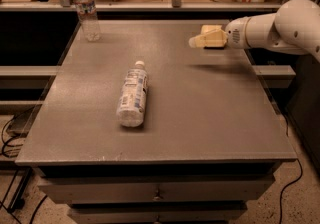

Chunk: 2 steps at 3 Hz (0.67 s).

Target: Move sponge near water bottle

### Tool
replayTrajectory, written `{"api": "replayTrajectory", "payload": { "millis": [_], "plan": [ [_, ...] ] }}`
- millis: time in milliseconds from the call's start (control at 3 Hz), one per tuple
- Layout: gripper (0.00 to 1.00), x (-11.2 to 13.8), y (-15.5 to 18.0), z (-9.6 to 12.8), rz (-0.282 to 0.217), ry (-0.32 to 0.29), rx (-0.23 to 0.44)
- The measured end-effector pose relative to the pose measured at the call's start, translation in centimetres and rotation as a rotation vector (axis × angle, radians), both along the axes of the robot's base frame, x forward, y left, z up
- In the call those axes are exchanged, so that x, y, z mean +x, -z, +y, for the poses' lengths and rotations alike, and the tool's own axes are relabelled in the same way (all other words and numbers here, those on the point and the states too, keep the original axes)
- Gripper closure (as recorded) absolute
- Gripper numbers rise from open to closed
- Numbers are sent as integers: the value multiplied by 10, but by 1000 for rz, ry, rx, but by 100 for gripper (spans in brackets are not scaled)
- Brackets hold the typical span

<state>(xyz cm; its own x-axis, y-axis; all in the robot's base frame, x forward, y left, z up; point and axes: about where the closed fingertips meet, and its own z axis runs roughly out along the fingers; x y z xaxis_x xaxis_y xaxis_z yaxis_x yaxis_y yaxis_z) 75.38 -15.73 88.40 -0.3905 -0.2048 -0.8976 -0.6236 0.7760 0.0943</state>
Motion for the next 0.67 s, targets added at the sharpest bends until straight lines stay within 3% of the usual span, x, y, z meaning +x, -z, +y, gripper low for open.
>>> {"api": "replayTrajectory", "payload": {
  "millis": [333, 667],
  "plan": [
    [0, 20, 9, -4, 1, 55, 33],
    [0, 39, 21, -16, 4, 137, 25]
  ]
}}
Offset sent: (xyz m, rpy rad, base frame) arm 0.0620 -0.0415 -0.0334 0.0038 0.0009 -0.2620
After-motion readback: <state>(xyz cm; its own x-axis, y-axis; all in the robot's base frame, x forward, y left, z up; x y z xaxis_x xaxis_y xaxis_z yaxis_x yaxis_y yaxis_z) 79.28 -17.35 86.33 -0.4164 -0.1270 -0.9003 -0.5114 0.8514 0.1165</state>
